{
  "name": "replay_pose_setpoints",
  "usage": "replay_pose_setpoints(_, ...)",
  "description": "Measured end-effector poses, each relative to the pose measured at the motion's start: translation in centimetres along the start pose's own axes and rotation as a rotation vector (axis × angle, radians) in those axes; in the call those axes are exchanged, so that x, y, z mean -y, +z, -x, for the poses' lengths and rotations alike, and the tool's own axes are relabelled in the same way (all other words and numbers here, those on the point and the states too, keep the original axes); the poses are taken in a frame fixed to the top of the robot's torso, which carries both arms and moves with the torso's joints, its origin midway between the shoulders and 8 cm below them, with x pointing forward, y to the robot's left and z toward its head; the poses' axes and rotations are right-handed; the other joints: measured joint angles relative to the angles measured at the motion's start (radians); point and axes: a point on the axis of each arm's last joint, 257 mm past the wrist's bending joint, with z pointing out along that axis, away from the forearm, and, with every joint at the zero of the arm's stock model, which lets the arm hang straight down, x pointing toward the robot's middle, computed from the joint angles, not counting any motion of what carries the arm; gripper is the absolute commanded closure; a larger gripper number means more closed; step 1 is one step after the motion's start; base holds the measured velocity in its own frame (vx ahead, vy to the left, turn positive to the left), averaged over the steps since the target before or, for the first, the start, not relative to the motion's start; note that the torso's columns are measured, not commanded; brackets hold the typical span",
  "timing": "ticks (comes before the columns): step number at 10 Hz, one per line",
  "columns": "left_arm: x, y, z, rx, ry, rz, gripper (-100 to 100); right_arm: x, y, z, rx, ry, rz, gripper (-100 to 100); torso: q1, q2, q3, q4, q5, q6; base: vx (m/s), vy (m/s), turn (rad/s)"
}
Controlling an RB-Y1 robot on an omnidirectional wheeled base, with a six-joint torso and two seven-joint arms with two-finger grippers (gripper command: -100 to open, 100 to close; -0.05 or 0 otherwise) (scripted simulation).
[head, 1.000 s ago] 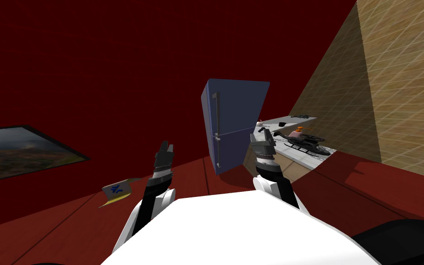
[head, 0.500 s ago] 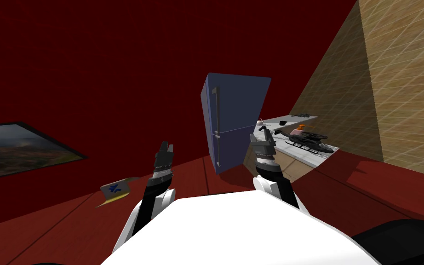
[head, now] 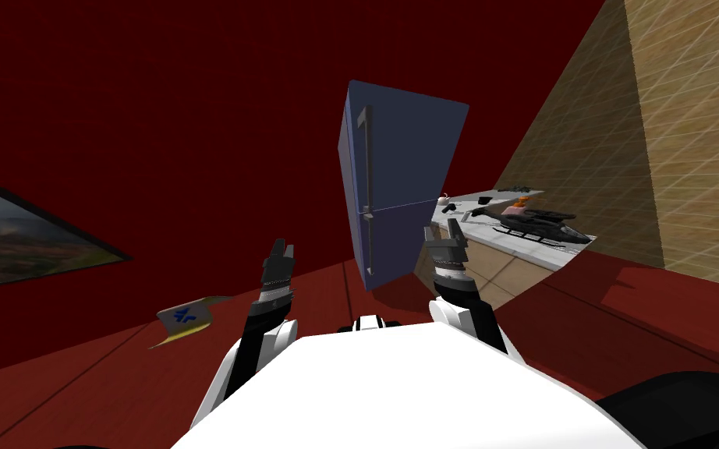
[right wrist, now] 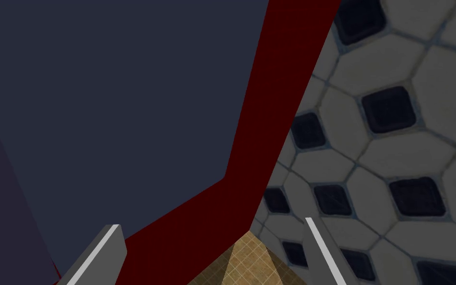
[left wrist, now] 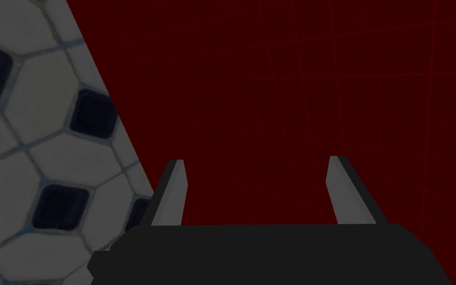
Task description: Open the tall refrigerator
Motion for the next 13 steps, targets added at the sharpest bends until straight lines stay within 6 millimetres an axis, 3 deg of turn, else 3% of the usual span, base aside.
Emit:
replay_pose_setpoints(2,0.0,0.0,0.0,0.000,0.000,0.001,0,0.4,-0.2,-0.2,-0.050,-0.055,-0.018,-100,0.002,0.041,-0.089,0.042,0.001,0.000,0.043,0.051,-0.035)
replay_pose_setpoints(13,0.0,0.0,0.0,0.000,0.000,0.001,0,2.8,-1.7,1.8,-0.356,-0.566,-0.121,-100,0.001,0.046,-0.094,0.047,0.000,0.000,0.069,0.083,-0.064)
